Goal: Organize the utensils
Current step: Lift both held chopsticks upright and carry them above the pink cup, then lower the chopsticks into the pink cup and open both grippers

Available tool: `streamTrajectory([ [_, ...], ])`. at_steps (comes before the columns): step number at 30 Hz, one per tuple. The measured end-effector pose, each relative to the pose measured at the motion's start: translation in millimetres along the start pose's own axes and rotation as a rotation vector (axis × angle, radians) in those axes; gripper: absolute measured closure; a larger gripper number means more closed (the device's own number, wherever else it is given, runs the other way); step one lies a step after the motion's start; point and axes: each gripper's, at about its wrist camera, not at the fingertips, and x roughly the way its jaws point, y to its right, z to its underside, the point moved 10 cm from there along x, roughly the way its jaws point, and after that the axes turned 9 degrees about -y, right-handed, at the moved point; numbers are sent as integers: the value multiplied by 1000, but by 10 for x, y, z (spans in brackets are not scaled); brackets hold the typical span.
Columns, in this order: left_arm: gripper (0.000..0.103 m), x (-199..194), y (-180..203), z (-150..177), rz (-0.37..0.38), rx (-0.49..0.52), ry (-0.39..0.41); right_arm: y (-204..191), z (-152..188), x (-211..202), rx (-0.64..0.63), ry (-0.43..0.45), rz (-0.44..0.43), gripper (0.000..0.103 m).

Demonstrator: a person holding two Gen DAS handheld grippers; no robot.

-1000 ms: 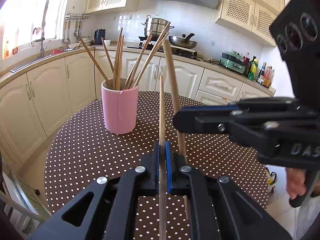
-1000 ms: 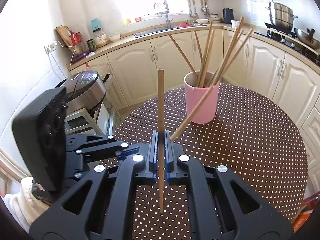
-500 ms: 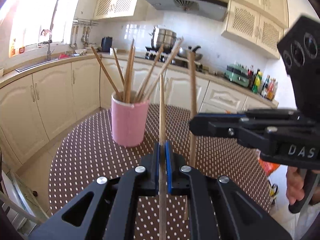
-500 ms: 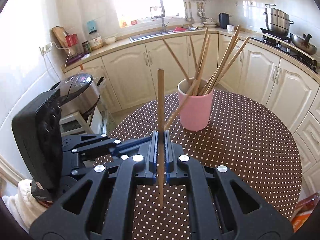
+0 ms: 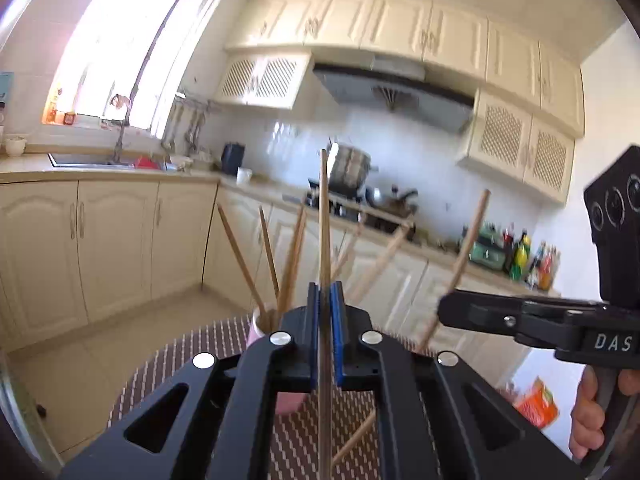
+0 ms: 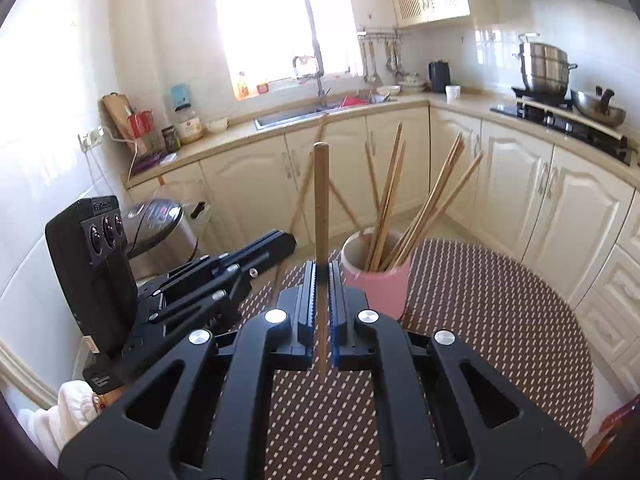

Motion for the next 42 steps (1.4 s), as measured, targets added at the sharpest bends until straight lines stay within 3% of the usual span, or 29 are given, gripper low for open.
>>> streamTrajectory([
  [6,97,197,-123,-401,-22,-22,126,98,-388,-40,-8,59,9,97],
  [18,97,578,-315,-886,-67,-74,285,390,-949,5,-8,143,32,97],
  [23,97,704,-297,-930,-82,-57,303,425,-998,85,-8,149,35,97],
  [34,97,853,-309,-690,-113,-19,263,495,-812,326,2,85,22,97],
  [42,97,791,-307,-804,-109,-33,317,496,-779,312,9,84,21,97],
])
